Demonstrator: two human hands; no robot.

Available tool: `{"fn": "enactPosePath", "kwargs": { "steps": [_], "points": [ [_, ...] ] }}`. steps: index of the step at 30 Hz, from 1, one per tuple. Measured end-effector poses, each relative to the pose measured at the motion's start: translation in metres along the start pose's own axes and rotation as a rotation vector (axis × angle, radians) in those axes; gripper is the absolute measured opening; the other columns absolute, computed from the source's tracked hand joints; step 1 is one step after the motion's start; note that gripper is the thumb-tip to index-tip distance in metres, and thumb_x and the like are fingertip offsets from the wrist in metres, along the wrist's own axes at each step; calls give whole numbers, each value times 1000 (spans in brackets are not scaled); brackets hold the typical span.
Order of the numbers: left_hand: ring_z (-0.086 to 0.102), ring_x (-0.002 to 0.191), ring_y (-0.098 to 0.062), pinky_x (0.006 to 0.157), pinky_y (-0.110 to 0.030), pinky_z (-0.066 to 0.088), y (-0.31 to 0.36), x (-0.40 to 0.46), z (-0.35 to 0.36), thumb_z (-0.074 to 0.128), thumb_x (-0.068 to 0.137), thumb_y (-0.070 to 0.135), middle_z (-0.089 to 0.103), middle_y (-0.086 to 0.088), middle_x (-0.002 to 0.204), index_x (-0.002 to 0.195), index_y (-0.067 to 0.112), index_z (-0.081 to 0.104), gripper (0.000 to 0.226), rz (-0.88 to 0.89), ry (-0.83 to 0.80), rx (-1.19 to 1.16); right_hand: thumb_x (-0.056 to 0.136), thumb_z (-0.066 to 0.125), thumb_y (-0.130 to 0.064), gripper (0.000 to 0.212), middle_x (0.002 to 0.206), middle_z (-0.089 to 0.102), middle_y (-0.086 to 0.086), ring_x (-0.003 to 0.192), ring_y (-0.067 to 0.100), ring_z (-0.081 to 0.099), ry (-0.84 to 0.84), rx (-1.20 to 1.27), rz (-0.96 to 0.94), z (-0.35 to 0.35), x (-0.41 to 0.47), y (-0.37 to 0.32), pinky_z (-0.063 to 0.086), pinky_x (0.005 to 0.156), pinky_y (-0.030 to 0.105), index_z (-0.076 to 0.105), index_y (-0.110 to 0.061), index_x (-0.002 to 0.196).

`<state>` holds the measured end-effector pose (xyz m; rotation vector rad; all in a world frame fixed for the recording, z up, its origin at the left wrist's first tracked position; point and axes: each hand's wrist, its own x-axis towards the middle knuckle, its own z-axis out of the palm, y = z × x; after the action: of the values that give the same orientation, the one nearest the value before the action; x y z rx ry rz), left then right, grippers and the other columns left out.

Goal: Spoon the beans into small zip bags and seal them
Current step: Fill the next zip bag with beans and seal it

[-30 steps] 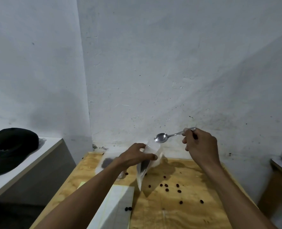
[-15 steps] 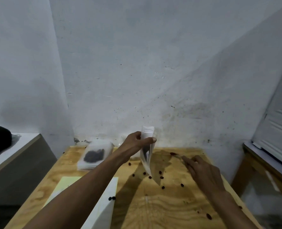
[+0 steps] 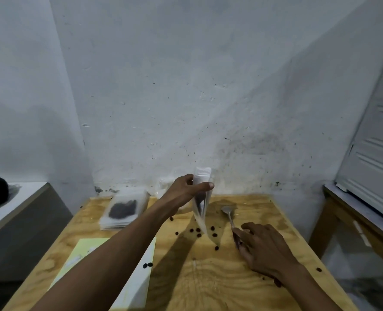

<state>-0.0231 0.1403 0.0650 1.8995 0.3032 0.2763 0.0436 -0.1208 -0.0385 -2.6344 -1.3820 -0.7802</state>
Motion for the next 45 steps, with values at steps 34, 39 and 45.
{"fn": "enactPosePath", "kwargs": {
  "steps": [34, 39, 45],
  "points": [
    [63, 58, -7, 61, -18, 51, 13, -19, -29, 73, 92, 30, 72, 3, 67, 93, 8, 81, 23, 157, 252, -44, 81, 83, -30, 37, 104, 74, -1, 94, 11, 71, -51, 1347, 546, -92, 140, -46, 53, 68, 16, 72, -21, 115],
    [60, 55, -10, 60, -17, 49, 15, -23, -26, 73, 93, 29, 69, -1, 62, 87, 10, 81, 21, 184, 212, -45, 82, 81, -26, 13, 85, 80, 0, 75, 11, 74, -129, 1323, 548, -94, 149, -48, 55, 60, 15, 82, -15, 89],
    [58, 53, -15, 62, -20, 50, 12, -23, -28, 73, 93, 22, 66, -7, 59, 73, 3, 77, 27, 139, 236, -113, 88, 74, -30, 21, 56, 65, -13, 52, -1, 55, -141, 1200, 517, -89, 155, -58, 41, 51, 13, 75, -19, 70]
  ]
}}
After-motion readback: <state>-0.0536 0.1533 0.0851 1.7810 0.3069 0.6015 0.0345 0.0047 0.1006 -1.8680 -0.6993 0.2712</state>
